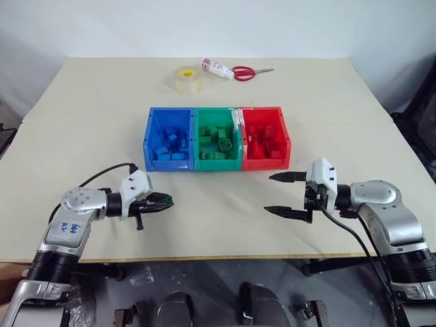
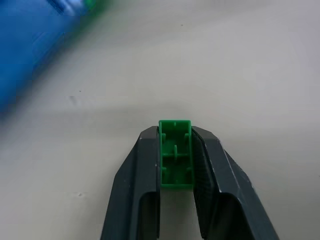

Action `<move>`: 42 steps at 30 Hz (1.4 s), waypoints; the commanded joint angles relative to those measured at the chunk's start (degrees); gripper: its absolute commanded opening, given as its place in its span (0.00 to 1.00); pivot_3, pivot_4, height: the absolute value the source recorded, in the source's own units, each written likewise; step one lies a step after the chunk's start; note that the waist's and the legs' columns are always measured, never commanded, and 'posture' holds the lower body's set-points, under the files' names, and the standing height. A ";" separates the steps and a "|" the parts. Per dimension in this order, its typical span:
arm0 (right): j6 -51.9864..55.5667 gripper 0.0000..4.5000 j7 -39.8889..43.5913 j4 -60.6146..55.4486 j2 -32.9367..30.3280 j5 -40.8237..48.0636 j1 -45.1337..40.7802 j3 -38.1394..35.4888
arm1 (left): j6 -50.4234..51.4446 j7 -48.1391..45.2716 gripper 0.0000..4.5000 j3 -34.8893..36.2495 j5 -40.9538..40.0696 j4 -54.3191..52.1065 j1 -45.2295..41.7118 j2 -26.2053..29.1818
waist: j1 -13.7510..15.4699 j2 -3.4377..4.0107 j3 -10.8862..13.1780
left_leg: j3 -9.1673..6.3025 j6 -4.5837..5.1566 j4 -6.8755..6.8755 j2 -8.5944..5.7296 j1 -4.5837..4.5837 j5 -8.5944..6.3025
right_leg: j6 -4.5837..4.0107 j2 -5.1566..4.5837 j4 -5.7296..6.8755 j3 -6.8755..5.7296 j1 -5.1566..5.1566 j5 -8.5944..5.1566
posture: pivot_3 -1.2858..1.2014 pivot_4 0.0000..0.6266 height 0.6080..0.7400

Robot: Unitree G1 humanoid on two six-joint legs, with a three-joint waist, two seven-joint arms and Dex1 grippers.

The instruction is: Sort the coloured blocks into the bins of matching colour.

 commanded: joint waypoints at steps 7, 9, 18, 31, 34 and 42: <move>0.59 1.00 -1.84 -3.69 -0.93 1.42 1.20 -3.34 | -1.34 6.80 0.11 -1.31 1.22 8.96 -19.73 -10.73 | -0.04 -0.03 -0.02 | -0.02 -0.01 0.02 -0.02 -0.01 0.01 | 0.03 0.02 -0.02 -0.01 0.04 0.02 | 0.52 0.24 1.00; 0.65 1.00 -2.30 -4.04 -0.81 1.45 1.51 -3.47 | -5.09 10.32 0.11 -1.46 3.23 17.73 -26.38 -13.95 | -0.06 -0.04 -0.01 | -0.02 0.00 0.02 -0.02 0.00 0.02 | 0.03 0.02 -0.03 -0.01 0.05 0.02 | 0.52 0.24 1.00; 0.88 1.00 -4.12 -5.66 -1.07 1.90 2.95 -4.34 | -14.49 10.93 0.61 -1.50 5.89 38.49 -38.34 -20.15 | -0.49 -0.06 0.00 | -0.01 0.00 -0.11 -0.05 -0.01 0.02 | 0.09 0.06 -0.23 -0.01 0.06 0.05 | 0.52 0.24 1.00; -0.98 1.00 -1.65 0.31 -0.77 0.86 -2.22 -2.35 | -7.87 1.71 0.88 2.82 0.49 21.42 -24.83 -10.11 | 0.06 -0.07 0.02 | -0.04 0.01 0.04 -0.02 -0.02 0.02 | 0.08 0.04 -0.09 0.01 0.05 0.05 | 0.52 0.24 1.00; -1.43 1.00 -1.28 1.60 0.14 0.53 -4.06 -1.29 | -6.13 2.61 0.88 3.58 -0.21 19.01 -24.18 -10.40 | 0.34 -0.08 0.02 | -0.05 0.05 0.07 -0.03 -0.03 0.01 | 0.09 0.02 -0.09 0.01 0.07 0.05 | 0.52 0.24 1.00; -2.38 1.00 1.10 2.56 -1.79 0.59 -2.65 -2.89 | 4.49 -3.92 0.88 9.19 -8.31 3.21 -10.25 -0.64 | -1.44 -0.07 0.03 | -0.03 0.01 -0.09 0.00 0.02 0.01 | 0.06 0.07 -0.08 0.01 0.02 0.03 | 0.52 0.24 1.00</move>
